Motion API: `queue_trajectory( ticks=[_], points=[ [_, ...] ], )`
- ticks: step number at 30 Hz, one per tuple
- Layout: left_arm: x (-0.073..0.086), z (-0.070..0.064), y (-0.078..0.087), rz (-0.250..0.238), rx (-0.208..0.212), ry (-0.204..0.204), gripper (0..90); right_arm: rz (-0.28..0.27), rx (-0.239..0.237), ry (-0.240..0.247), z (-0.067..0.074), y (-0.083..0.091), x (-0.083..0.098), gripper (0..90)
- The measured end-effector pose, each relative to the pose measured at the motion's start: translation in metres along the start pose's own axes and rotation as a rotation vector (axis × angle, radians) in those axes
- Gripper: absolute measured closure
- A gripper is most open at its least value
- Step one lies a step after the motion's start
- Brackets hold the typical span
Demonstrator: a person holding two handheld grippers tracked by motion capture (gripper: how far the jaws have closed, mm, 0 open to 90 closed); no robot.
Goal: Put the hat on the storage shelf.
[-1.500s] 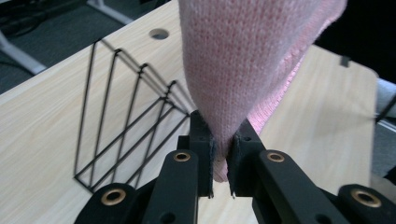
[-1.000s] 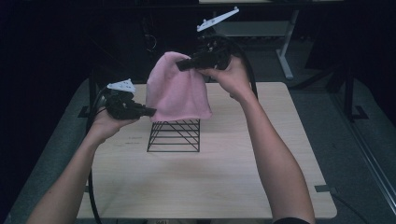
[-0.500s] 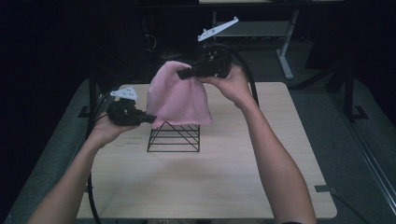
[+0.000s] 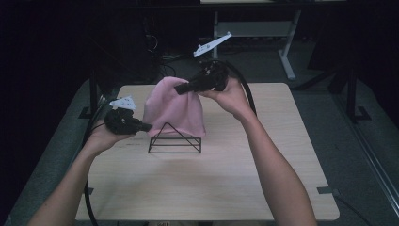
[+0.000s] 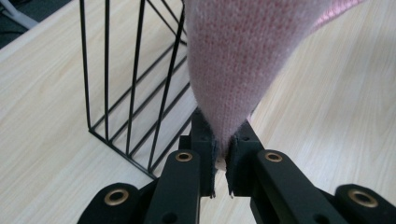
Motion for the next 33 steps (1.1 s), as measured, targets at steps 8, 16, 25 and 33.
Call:
queue_trajectory(
  ticks=[8,16,25,33],
  points=[
    [0.014,0.002,-0.004,0.016,-0.004,0.003,83.6,0.016,-0.013,-0.026,0.0,-0.005,0.014,77.1],
    [0.024,0.002,-0.008,0.053,-0.023,-0.006,83.6,0.023,-0.02,-0.042,-0.003,-0.007,0.028,77.1],
    [0.037,0.005,-0.01,0.067,-0.022,-0.006,83.6,0.043,-0.036,-0.061,-0.002,-0.012,0.041,77.0],
    [0.043,0.006,-0.012,0.109,-0.028,-0.025,83.6,0.057,-0.042,-0.079,-0.003,-0.016,0.049,76.8]
  ],
)
Point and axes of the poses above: each handheld gripper's, and its own axes: y roughly backward along the jaws, x roughly out of its underside, z roughly to its left, the point moved 8 cm from there along -y, roughly forward along the jaws, and after that the axes turned 15 degrees about -z, right-handed, at the moved point
